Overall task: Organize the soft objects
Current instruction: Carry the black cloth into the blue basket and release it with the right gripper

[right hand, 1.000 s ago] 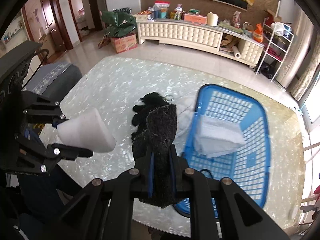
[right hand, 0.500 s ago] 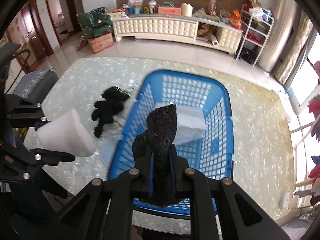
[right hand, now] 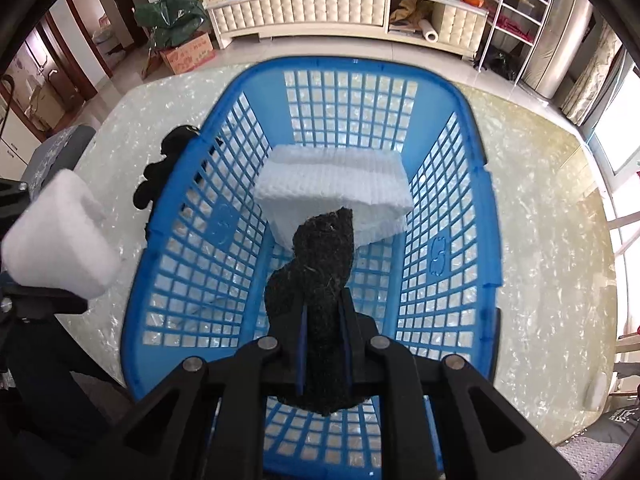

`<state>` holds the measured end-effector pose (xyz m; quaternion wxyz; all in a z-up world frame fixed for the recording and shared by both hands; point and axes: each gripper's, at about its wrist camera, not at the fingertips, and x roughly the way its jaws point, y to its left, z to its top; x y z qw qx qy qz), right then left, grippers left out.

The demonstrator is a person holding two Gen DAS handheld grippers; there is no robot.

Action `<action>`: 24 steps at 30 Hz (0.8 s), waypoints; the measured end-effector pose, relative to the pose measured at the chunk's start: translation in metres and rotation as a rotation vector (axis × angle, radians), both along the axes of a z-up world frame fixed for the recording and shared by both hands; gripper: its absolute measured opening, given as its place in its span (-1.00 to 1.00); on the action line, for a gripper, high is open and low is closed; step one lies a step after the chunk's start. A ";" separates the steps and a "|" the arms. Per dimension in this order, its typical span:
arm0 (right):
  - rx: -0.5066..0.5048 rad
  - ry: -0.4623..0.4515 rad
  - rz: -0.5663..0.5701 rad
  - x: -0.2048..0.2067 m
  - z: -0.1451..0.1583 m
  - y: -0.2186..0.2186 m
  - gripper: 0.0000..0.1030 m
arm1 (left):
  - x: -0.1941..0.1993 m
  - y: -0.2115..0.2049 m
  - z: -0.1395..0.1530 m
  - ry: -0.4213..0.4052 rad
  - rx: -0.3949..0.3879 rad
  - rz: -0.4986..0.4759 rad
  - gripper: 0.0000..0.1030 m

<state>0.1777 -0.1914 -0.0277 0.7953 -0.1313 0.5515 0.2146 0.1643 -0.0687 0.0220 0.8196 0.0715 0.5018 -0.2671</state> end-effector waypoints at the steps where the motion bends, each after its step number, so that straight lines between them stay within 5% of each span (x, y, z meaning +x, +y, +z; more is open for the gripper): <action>1: -0.005 0.008 0.000 0.001 -0.003 -0.001 -0.74 | 0.001 0.000 0.000 0.001 -0.001 0.000 -0.48; 6: -0.002 0.021 -0.007 0.002 -0.010 -0.001 -0.61 | 0.003 -0.002 -0.002 0.009 0.001 -0.003 -0.48; 10: 0.014 0.001 -0.023 -0.001 -0.007 -0.005 0.01 | 0.002 -0.002 -0.001 0.012 -0.001 -0.003 -0.48; 12: 0.026 0.000 -0.029 -0.003 -0.003 -0.008 0.04 | 0.002 -0.002 -0.001 0.012 -0.005 -0.005 -0.48; 16: 0.039 -0.028 -0.044 -0.005 0.007 -0.013 0.61 | 0.002 -0.003 0.000 0.006 -0.003 -0.006 -0.48; 24: 0.055 -0.105 -0.053 -0.018 0.028 -0.015 0.94 | -0.002 -0.013 0.008 -0.021 -0.012 -0.027 -0.45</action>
